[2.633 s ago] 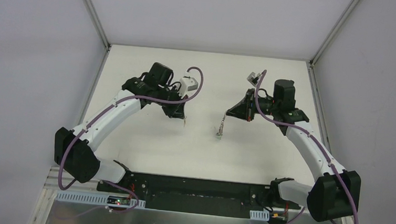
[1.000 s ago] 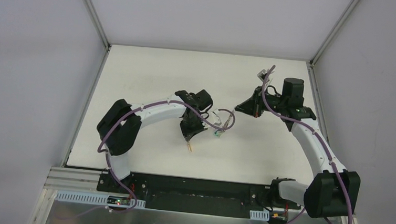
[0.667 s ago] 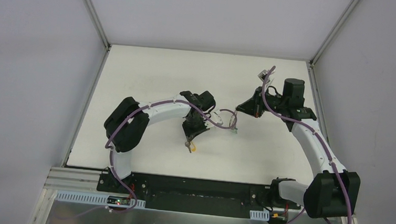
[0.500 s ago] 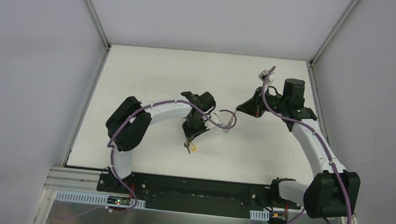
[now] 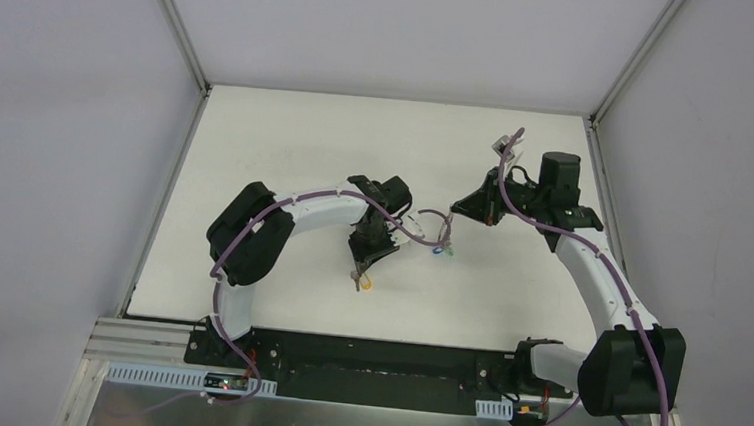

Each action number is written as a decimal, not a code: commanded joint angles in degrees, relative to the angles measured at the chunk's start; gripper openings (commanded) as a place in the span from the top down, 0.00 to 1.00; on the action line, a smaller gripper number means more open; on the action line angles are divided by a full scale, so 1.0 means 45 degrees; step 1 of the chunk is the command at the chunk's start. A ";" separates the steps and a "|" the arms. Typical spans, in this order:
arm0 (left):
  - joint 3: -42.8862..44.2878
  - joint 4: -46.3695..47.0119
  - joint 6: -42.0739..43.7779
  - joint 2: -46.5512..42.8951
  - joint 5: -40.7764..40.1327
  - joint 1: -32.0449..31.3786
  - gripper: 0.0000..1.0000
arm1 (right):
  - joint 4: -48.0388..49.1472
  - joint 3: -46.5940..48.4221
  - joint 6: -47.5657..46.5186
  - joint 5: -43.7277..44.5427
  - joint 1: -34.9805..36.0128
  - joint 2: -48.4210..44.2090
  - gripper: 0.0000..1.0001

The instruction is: Put the keys on the keyring

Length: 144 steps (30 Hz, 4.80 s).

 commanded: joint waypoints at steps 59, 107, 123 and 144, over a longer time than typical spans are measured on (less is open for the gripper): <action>-0.0014 -0.0599 0.0058 -0.0290 0.0264 -0.0116 0.89 | 0.0749 -0.0356 0.0229 -0.0776 -0.0149 -0.0404 1.00; 0.0555 -0.0928 0.1182 -0.4974 0.2451 0.1798 1.00 | 0.0245 0.1445 0.0719 -0.1502 0.0393 -0.0143 1.00; 0.2958 -0.1127 0.2467 -0.7928 0.0945 0.1349 1.00 | 0.4233 0.2948 0.5910 -0.1841 0.3418 0.2714 1.00; 0.2127 -0.0735 0.3705 -0.9000 -0.1697 -0.0572 1.00 | 0.9822 0.1949 1.1338 -0.2419 0.4809 0.3659 1.00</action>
